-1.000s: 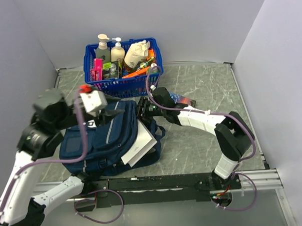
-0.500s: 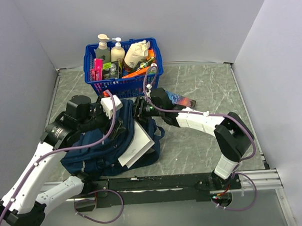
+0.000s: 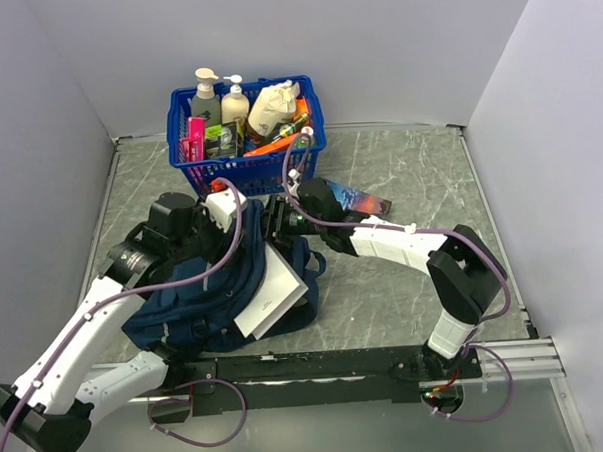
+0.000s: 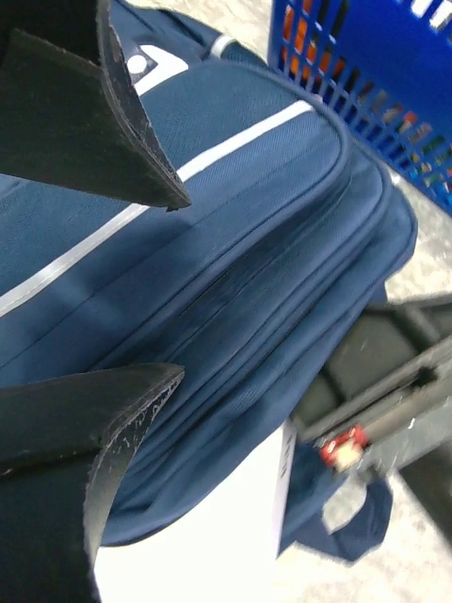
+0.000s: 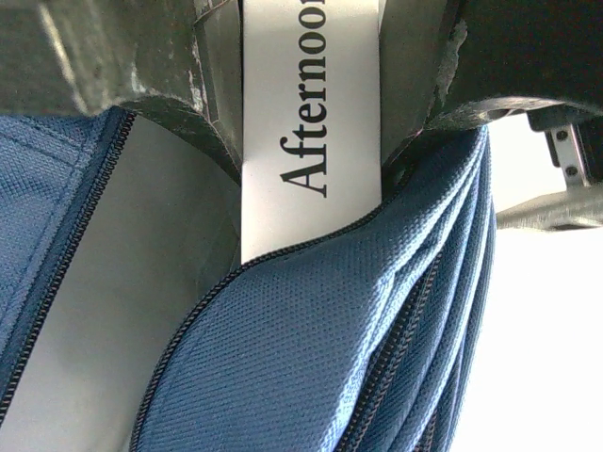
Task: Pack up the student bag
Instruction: Place the book in the student bag.
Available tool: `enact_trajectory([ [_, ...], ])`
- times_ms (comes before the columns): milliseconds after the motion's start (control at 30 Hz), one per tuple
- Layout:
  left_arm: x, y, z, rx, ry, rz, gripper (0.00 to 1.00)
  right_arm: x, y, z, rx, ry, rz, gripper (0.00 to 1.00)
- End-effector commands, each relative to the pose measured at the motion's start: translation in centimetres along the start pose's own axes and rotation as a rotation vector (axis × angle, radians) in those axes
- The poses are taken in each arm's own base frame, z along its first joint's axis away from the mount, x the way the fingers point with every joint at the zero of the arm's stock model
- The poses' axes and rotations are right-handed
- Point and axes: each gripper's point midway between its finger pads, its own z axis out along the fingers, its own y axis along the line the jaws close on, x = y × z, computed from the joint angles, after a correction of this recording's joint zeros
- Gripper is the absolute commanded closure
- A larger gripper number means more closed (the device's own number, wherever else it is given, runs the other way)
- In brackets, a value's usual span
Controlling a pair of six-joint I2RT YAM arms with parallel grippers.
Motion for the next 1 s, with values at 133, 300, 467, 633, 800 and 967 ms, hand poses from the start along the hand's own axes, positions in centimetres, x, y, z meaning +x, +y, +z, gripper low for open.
enact_trajectory([
  [133, -1.0, 2.9, 1.0, -0.157, -0.006, -0.063, 0.31, 0.2, 7.6, -1.3, -0.218, 0.0, -0.109, 1.0],
  [300, 0.8, 2.1, 2.0, -0.126, 0.066, -0.105, 0.37, 0.6, 8.1, -1.3, -0.236, 0.012, -0.119, 1.0],
  [467, 1.7, 2.3, 2.4, -0.139, 0.077, -0.091, 0.73, 0.6, 8.3, -1.5, -0.24, 0.006, -0.129, 1.0],
  [633, 0.4, 2.7, 2.4, -0.133, 0.062, -0.036, 0.99, 0.8, 8.2, -1.7, -0.238, 0.013, -0.131, 1.0],
  [800, -11.9, 1.2, -1.9, -0.02, -0.248, 0.101, 0.99, 0.9, 5.5, -1.5, -0.178, 0.027, -0.07, 1.0],
  [967, -20.5, -4.3, -7.7, 0.191, -0.505, 0.228, 0.99, 0.1, 4.0, -2.3, -0.151, -0.008, -0.009, 1.0],
])
